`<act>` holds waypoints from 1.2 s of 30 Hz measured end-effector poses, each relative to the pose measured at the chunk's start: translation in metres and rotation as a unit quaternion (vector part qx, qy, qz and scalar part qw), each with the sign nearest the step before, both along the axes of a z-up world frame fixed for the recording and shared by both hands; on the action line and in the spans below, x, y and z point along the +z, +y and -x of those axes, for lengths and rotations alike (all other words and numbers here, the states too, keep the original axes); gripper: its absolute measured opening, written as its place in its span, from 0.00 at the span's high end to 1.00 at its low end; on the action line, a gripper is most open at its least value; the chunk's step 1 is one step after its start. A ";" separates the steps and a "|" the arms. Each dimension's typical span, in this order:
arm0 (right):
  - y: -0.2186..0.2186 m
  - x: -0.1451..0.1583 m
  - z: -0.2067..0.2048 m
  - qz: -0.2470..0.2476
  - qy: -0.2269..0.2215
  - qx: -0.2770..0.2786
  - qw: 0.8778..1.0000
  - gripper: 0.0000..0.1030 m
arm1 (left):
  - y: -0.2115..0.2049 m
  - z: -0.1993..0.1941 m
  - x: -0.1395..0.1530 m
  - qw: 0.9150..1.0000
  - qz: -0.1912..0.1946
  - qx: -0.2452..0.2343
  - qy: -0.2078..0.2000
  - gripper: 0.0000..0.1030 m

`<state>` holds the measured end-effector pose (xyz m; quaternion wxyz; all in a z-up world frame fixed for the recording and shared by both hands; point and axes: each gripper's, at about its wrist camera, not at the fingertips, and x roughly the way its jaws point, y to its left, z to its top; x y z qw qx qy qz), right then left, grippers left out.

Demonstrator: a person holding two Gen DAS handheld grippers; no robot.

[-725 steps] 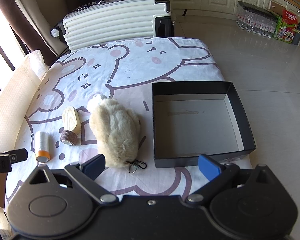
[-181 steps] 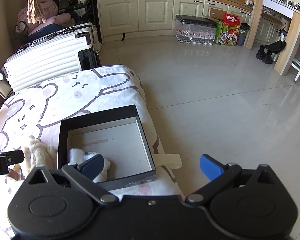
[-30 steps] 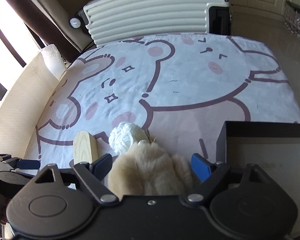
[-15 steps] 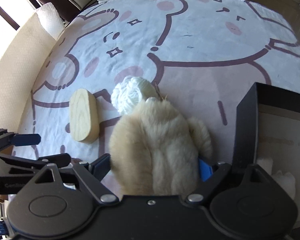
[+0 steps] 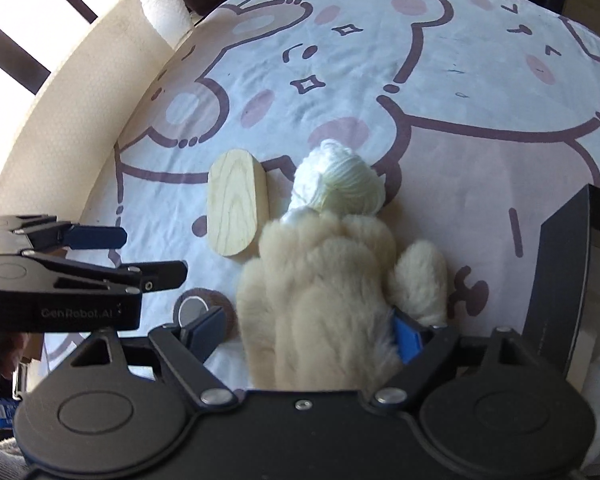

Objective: Organize objects
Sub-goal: 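Close the right tool on the beige plush while the left tool closes on the brown tape roll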

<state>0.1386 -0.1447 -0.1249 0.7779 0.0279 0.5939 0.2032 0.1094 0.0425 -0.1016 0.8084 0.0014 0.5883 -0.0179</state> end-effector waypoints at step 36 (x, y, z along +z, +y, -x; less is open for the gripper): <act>-0.012 0.010 0.002 0.049 -0.006 -0.021 0.999 0.52 | -0.047 0.001 -0.024 0.992 -0.003 -0.103 0.077 0.58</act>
